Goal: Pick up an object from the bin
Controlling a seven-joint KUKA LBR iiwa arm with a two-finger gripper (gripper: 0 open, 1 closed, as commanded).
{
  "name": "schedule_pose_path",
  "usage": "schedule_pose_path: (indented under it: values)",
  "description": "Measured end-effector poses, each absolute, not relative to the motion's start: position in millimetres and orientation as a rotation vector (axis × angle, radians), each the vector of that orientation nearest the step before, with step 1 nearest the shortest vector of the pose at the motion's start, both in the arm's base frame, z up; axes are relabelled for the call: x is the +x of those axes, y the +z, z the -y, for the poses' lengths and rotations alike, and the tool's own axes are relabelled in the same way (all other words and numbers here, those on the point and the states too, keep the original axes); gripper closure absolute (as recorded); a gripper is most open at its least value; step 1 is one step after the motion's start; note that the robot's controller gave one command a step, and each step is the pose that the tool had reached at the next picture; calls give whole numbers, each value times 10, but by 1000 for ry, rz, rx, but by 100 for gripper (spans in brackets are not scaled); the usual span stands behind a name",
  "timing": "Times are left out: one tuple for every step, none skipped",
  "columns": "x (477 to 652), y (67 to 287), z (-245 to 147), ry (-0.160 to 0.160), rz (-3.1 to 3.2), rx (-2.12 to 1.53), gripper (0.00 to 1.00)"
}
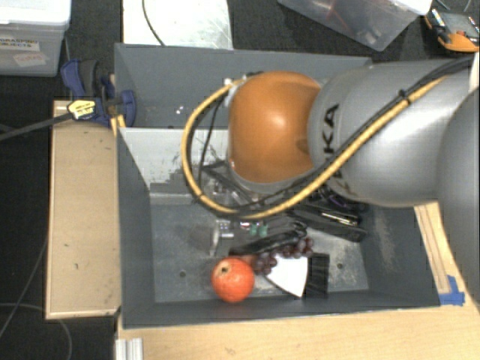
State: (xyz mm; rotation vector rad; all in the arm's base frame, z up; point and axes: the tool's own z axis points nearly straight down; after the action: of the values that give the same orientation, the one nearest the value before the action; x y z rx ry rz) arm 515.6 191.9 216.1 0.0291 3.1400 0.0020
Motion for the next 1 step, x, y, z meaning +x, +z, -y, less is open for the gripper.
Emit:
schedule_pose_path:
  values:
    - [5156,2161,-1920,2,-3140,30,0]
